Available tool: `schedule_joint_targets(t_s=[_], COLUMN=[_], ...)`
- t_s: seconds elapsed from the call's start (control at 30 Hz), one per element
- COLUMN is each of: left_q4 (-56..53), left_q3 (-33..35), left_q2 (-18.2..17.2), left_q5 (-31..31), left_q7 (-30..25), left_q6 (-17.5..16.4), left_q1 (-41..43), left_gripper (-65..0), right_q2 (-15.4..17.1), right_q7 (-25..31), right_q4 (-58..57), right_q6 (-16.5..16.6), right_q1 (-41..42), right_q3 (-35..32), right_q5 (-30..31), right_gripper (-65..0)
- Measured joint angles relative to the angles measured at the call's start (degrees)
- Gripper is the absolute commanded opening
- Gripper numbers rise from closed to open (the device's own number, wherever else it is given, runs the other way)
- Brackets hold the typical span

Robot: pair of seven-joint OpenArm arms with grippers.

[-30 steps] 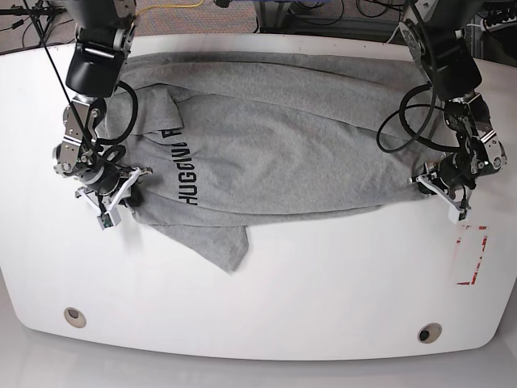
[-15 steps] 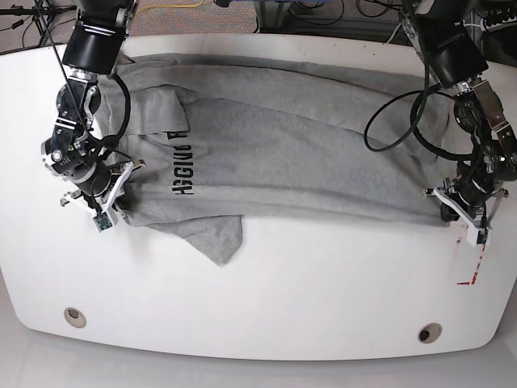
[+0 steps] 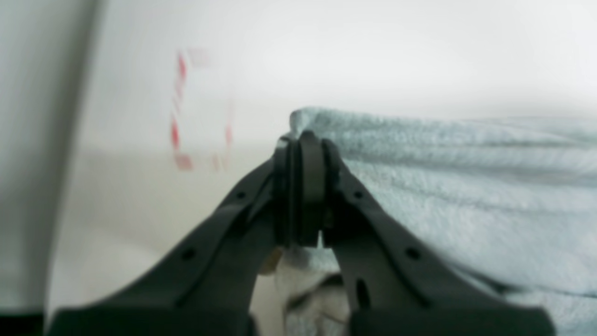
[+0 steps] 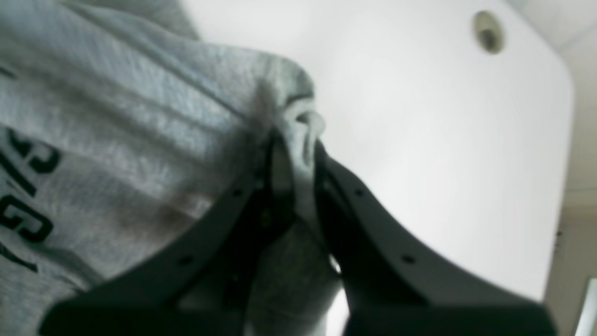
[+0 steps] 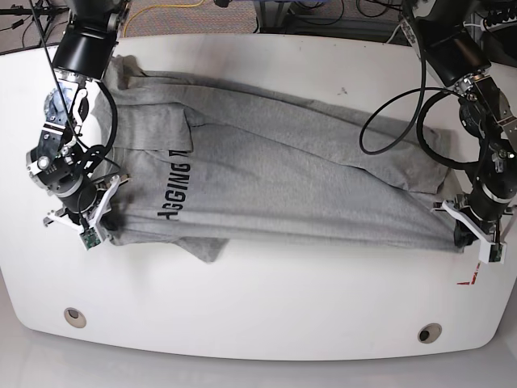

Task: Fold the T-shirt properly

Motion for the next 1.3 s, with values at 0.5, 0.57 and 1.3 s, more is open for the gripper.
schedule_joint_targets(t_s=[0.5, 0.57, 1.3], left_q4=[0.8, 0.8, -5.7], left_q3=[0.1, 0.1, 7.6], left_q2=[0.1, 0.1, -0.2], left_q5=[-0.6, -0.5, 4.4], left_q7=[6.4, 7.6, 7.9], left_q6=[-0.1, 0.0, 1.9], left_q1=[-14.5, -17.4, -49.7], left_gripper=[-65.0, -65.0, -65.0], right_q2=[5.2, 6.0, 15.9], right_q7=[-3.4, -3.7, -9.3], right_q4=[0.1, 0.1, -7.7], right_q6=[0.2, 0.1, 0.5], right_q1=[13.0, 15.6, 48.4], right_q3=[-1.0, -2.4, -18.3], right_q5=[0.9, 0.7, 1.7], right_gripper=[-62.8, -62.8, -62.6])
